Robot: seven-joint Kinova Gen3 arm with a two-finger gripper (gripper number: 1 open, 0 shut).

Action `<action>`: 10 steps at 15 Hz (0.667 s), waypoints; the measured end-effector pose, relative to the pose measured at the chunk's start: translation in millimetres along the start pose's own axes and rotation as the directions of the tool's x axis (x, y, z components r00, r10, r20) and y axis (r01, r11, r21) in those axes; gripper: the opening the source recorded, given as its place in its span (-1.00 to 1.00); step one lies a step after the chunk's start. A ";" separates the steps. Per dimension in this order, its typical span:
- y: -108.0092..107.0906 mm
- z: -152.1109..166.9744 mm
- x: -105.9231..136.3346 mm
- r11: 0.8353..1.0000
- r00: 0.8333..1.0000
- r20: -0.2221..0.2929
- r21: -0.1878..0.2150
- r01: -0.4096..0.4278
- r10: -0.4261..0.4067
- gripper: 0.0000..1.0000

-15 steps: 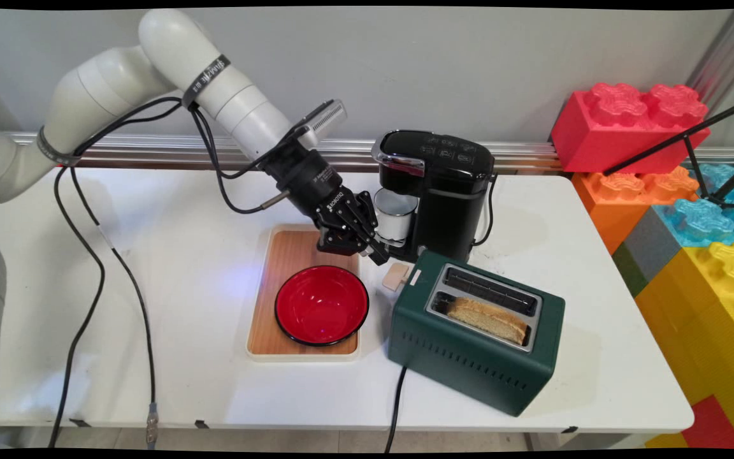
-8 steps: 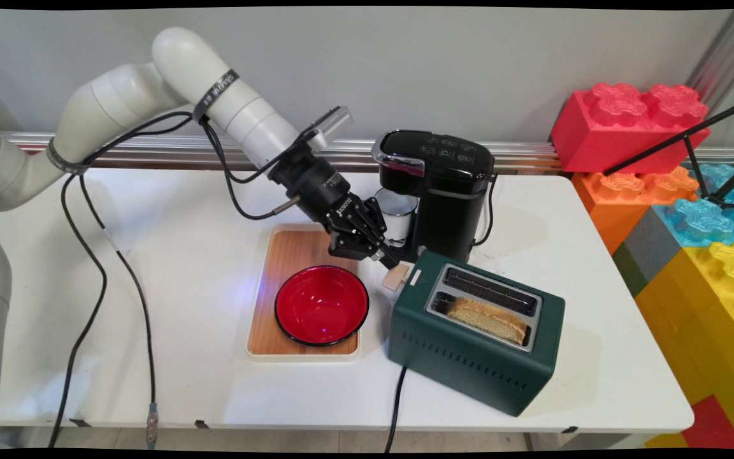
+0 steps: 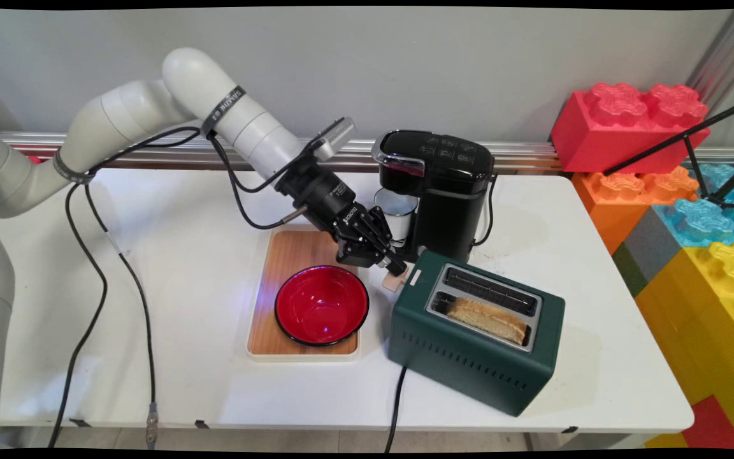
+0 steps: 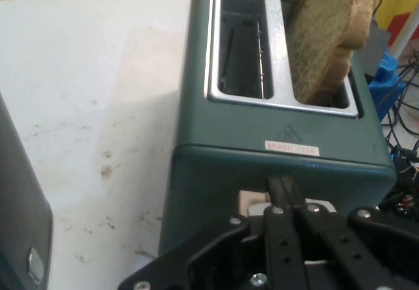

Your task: Press the toaster switch

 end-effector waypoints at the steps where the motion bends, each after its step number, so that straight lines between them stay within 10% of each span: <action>1: -0.2 0.9 -2.4 1.000 1.000 -0.001 -0.001 0.004 -0.004 -1.00; 10: -0.1 12.3 -22.0 0.999 0.999 -0.012 -0.007 0.032 -0.032 -1.00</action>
